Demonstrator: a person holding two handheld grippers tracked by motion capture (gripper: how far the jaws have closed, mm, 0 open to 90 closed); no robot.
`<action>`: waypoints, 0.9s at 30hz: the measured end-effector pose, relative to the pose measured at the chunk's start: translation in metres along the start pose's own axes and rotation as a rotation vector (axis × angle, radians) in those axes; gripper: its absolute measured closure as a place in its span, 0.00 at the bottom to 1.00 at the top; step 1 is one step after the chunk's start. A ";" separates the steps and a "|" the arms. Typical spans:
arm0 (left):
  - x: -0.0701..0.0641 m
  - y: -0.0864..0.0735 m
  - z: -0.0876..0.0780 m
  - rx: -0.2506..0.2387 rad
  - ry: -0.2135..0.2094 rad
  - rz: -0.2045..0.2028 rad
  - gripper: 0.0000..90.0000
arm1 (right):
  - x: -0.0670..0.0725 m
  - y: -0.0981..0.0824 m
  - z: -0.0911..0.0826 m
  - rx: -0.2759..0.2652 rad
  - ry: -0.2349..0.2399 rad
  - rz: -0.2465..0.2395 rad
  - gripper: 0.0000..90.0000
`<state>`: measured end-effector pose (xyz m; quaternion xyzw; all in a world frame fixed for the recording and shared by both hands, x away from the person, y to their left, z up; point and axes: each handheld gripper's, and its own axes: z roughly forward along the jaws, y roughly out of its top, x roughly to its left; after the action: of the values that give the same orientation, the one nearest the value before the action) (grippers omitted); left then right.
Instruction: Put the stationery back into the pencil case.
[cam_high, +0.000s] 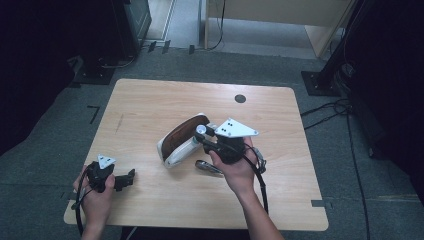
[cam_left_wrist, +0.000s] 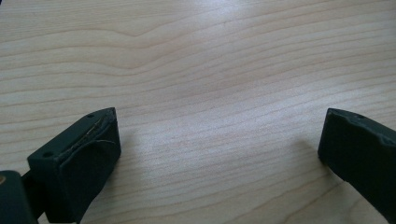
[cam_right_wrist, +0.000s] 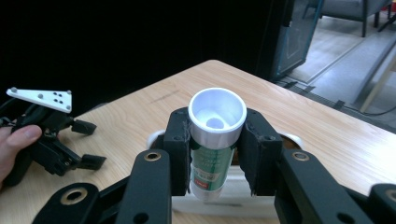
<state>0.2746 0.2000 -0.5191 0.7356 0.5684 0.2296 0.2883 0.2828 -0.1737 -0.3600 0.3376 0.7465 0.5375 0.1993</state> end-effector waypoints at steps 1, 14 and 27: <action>0.000 0.000 0.000 0.001 -0.001 0.002 0.00 | 0.001 0.001 0.003 -0.001 0.006 0.001 0.74; 0.000 0.000 0.000 0.004 -0.004 0.008 0.00 | 0.017 0.004 0.049 0.022 0.074 -0.013 0.74; 0.000 0.000 0.000 0.005 -0.006 0.009 0.00 | 0.017 -0.011 0.085 0.095 0.060 -0.024 0.74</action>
<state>0.2743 0.1999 -0.5189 0.7396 0.5646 0.2274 0.2873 0.3239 -0.1065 -0.3985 0.3215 0.7809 0.5089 0.1670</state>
